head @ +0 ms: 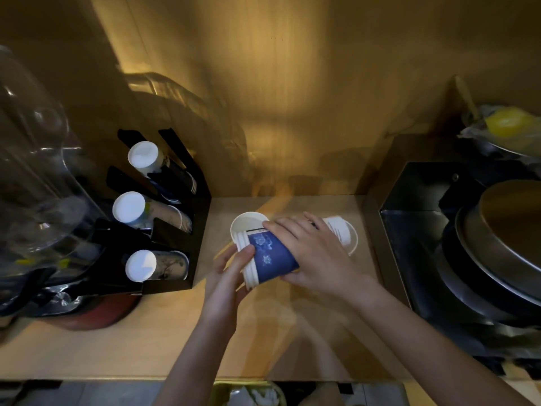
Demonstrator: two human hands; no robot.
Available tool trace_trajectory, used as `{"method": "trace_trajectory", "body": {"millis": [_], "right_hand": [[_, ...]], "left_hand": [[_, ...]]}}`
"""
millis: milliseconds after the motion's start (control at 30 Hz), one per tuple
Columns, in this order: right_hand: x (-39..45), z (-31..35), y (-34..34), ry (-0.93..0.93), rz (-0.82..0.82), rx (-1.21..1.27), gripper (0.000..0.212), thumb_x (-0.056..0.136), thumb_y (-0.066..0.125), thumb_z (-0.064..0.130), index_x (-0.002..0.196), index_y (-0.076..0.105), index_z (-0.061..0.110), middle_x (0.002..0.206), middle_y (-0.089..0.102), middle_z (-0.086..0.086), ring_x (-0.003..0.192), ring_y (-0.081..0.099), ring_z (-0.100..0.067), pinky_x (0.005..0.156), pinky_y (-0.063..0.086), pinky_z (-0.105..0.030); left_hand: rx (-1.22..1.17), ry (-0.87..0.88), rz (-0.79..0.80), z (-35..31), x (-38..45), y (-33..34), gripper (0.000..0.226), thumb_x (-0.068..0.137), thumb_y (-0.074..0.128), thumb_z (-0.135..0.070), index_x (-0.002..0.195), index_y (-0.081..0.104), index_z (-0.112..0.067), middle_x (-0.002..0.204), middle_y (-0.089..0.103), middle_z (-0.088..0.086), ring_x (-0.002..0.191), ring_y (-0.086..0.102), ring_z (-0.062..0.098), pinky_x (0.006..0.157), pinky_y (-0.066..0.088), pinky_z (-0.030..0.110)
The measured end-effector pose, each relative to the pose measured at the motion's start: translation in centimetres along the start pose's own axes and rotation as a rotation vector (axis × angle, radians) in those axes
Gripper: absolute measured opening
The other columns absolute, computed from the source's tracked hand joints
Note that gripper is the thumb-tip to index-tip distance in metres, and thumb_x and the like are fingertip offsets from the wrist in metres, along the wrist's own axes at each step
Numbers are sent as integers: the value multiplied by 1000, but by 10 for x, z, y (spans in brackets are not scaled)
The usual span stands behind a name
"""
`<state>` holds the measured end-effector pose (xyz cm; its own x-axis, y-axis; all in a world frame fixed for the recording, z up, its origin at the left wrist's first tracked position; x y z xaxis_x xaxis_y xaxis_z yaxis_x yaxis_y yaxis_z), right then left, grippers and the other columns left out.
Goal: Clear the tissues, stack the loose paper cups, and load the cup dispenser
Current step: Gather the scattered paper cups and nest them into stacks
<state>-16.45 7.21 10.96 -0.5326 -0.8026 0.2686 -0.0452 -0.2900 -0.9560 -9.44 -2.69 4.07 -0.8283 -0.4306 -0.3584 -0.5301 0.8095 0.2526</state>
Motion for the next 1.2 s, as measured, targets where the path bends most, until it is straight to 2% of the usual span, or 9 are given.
{"method": "trace_trajectory", "body": {"millis": [233,400,500,633,733,900,1000,1067,1200], "right_hand": [[-7,-1,4,-9,-49,18,79,59,77,40,128,43,21,122,60,2,111,55,-16,96,40,-32],[-6,-2,1,-20,-73,-39,80,57,80,36,127,45,20,121,61,1,110,57,-17,96,43,-34],[-4,-5,-4,-41,-113,-136,71,60,77,23,124,48,18,118,63,-3,109,58,-22,100,39,-40],[-8,-38,-26,86,-172,-126,78,54,81,20,123,45,18,119,63,-5,113,58,-25,105,33,-46],[-15,-69,-51,209,-248,-6,80,57,82,22,127,42,19,125,58,-7,119,51,-26,106,28,-43],[-39,-120,-85,538,-542,548,91,56,86,21,132,37,25,131,44,4,123,38,-7,99,34,-23],[-48,-136,-83,629,-637,841,95,55,86,25,134,32,24,134,44,7,122,44,-5,96,42,-20],[-50,-136,-72,664,-612,910,99,52,82,36,135,30,26,133,44,10,122,45,-6,96,43,-22],[-60,-138,-26,771,-482,948,109,41,80,55,135,29,32,133,44,10,125,43,-11,104,43,-41]], "left_hand": [[-21,-16,17,6,1,-1,61,63,67,-38,120,57,-17,119,63,13,106,62,25,75,51,32],[-60,-28,15,6,4,2,54,67,66,-34,117,59,-16,114,66,11,104,63,25,81,52,36],[-242,-162,-10,20,8,-2,45,72,67,-31,113,59,-16,112,66,13,105,62,29,88,49,42],[-366,-186,31,21,17,-13,46,71,63,-38,114,58,-21,102,73,4,99,66,25,72,58,34],[-409,-177,59,16,23,-20,22,84,49,-41,98,64,-31,86,76,-6,81,70,16,61,57,27],[-497,-247,69,22,23,-21,26,83,48,-47,92,66,-31,87,76,-5,78,72,17,72,55,31],[-541,-295,54,29,21,-21,29,81,51,-48,95,65,-27,98,72,1,87,70,22,76,54,39],[-544,-312,33,30,20,-21,29,81,52,-48,98,63,-26,107,66,3,99,63,24,77,52,43],[-559,-322,-14,29,18,-24,31,81,56,-44,105,57,-24,107,61,6,101,60,27,76,52,44]]}}
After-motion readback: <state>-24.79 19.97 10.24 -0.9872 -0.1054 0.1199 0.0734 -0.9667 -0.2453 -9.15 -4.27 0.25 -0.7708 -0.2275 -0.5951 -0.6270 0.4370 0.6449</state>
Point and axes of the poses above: each hand's wrist, its own x-axis towards the middle knuckle, its own y-axis out of the palm, z = x × y, the point moved 10 cm from there along x, towards the middle knuckle
